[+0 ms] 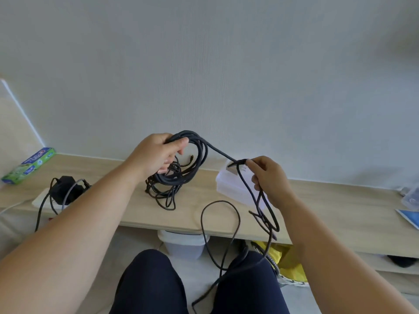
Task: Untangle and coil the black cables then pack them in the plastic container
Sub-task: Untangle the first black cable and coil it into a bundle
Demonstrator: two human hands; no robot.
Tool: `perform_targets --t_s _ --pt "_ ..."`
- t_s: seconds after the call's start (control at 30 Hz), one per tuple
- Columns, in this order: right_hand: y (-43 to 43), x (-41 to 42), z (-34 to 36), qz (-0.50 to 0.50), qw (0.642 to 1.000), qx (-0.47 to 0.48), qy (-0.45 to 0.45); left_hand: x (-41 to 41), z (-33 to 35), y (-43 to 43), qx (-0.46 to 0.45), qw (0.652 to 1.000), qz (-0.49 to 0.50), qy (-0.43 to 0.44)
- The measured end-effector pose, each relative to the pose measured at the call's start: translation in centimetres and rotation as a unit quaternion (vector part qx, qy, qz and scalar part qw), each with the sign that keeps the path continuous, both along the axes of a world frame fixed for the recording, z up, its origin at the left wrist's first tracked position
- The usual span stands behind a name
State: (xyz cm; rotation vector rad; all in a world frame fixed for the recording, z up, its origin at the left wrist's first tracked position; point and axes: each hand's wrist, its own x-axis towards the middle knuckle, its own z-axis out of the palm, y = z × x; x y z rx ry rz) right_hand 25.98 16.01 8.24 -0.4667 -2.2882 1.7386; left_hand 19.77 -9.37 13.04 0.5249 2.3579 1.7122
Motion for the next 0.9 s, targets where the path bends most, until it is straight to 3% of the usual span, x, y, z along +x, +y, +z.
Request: perform_targets --t_s 0.1,0.2,0.33,0.47,0.57,0.63,0.7,0.77,0.83,0.9 --pt "1.5 -1.3 1.5 -0.025 0.999 -0.008 0.022 -0.3 -0.4 -0.2 -0.049 0.999 0.022 0.004" --pt "2.4 -3.2 3.7 -0.008 1.0 -0.002 0.001 -0.4 0.0 0.6 -0.006 1.0 0.018 -0.025" --pt "2.7 -5.6 7.0 -0.064 0.986 -0.151 0.041 -0.5 2.1 1.6 0.126 0.988 -0.046 -0.078" --pt "2.1 -6.6 11.2 -0.086 0.957 -0.259 0.102 -1.1 4.5 1.6 0.189 0.978 -0.041 -0.085" --pt "1.0 -6.1 14.5 -0.009 0.943 -0.276 0.184 -1.7 6.6 1.2 0.206 0.976 0.02 -0.068" --pt "0.1 -5.2 16.0 0.072 0.934 -0.285 0.205 -1.9 7.9 1.4 0.159 0.984 0.061 -0.048" --pt "-0.7 -4.4 17.0 0.129 0.942 -0.232 0.208 -1.7 9.1 1.8 0.128 0.987 0.088 -0.03" --pt "-1.1 -3.6 17.5 0.122 0.973 -0.037 0.19 -1.3 10.0 2.2 0.176 0.978 0.108 -0.036" --pt "-1.1 -2.9 17.3 0.093 0.973 0.124 0.172 -0.9 10.6 1.9 0.242 0.963 0.11 -0.055" --pt "-0.6 -2.6 16.6 0.061 0.972 0.13 0.185 -0.6 10.7 1.4 0.266 0.956 0.104 -0.064"
